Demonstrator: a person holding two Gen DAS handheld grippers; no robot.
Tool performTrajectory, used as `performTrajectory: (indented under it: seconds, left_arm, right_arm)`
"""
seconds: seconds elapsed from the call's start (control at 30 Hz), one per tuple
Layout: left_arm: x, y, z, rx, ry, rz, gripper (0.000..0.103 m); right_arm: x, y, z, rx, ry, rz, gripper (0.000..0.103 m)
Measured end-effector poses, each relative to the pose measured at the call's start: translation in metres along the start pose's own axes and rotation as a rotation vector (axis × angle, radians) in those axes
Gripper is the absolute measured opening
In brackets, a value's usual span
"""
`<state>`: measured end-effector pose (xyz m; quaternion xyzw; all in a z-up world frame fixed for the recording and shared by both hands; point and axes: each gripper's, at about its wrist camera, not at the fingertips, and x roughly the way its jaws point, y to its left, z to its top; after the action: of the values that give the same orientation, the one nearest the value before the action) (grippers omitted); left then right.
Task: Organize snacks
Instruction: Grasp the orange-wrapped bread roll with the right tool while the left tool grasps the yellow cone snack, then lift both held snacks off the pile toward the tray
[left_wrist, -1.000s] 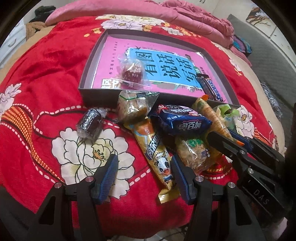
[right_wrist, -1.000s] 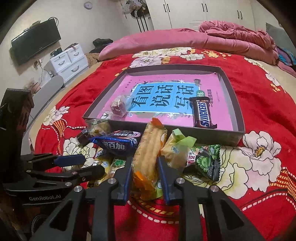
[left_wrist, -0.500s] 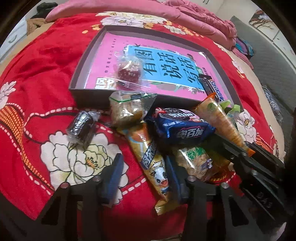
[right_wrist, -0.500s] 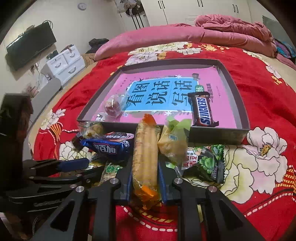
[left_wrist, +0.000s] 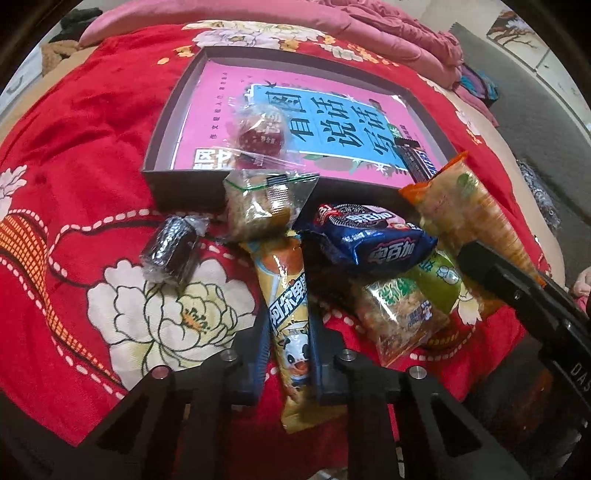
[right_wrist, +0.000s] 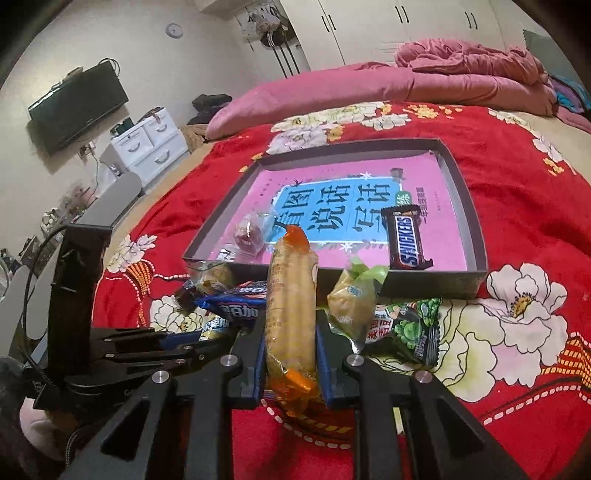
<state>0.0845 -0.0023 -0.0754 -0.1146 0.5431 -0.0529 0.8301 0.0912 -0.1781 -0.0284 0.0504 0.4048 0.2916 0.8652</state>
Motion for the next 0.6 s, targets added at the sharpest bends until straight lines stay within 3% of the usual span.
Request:
performTrajectory:
  seconds: [0.6]
  left_arm:
    - [-0.037, 0.003, -0.015, -0.009, -0.023, -0.032, 0.016]
  right_arm:
    - [-0.014, -0.005, 0.006, 0.024, -0.051, 0.026, 0.023]
